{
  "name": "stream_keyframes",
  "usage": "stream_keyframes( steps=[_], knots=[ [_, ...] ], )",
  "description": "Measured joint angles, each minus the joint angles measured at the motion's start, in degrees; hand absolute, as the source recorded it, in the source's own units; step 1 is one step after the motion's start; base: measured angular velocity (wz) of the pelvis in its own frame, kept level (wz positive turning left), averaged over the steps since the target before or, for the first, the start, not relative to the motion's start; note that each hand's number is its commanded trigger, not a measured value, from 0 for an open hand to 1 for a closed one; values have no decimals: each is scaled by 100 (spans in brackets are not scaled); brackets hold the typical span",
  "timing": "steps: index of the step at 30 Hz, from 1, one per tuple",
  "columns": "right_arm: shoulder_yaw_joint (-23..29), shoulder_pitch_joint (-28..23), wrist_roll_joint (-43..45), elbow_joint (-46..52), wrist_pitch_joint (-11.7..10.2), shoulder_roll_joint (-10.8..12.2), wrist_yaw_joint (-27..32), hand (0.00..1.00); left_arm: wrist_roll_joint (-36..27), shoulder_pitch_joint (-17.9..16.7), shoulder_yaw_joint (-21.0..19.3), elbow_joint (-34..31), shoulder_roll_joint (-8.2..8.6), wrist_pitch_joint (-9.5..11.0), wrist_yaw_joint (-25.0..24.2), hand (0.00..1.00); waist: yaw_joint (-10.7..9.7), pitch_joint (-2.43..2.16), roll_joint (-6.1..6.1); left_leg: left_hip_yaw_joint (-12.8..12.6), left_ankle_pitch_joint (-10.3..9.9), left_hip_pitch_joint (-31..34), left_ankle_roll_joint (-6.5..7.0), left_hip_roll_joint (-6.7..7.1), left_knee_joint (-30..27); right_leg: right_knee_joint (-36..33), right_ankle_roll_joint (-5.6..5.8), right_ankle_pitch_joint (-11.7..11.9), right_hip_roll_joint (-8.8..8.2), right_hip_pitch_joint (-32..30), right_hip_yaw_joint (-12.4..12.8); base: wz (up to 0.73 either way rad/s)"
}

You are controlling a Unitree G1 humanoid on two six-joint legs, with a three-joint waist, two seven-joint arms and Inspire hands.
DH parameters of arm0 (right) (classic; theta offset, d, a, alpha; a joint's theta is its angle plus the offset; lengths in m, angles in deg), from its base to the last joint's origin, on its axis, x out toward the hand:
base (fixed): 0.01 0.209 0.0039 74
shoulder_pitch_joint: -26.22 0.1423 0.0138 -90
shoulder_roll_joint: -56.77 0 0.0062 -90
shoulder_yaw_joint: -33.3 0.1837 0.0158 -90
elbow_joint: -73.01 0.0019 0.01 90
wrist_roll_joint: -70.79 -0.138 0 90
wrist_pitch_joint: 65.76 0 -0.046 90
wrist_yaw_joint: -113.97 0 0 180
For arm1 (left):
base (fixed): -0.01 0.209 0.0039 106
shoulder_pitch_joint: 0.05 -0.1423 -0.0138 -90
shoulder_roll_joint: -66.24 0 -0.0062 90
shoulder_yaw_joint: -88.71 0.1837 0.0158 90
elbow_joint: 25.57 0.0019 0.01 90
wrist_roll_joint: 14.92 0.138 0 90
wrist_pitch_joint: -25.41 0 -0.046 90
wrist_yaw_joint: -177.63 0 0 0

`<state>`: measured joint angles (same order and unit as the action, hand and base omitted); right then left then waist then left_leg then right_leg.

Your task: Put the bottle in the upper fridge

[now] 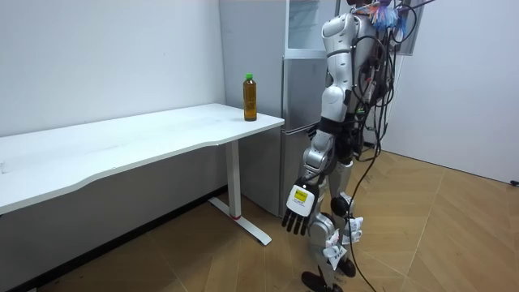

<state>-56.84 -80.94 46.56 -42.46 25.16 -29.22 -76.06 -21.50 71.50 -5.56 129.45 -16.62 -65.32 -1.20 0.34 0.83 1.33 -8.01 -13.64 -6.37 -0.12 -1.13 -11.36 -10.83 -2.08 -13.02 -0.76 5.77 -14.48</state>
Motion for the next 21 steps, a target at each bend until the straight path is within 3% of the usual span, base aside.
stream_keyframes(
  steps=[9,13,21],
  knots=[
    [-145,-263,419,1209,501,-474,1,0,-4,5,4,-2,-81,111,-199,0,79,4,29,-214,1,89,0,-22,-5,-195,-34,20,2,-209,109,-10],
    [-141,-269,456,1441,625,-525,4,0,-10,-10,-6,24,-107,136,-228,0,148,-1,66,-302,1,88,0,-25,-14,-196,-40,27,8,-248,192,-11],
    [-134,-269,665,2390,1223,-1088,-345,0,9,-9,-11,149,-179,177,-432,0,143,-8,123,-282,6,74,9,-33,-44,-301,-58,52,4,-292,255,-5]
  ],
)
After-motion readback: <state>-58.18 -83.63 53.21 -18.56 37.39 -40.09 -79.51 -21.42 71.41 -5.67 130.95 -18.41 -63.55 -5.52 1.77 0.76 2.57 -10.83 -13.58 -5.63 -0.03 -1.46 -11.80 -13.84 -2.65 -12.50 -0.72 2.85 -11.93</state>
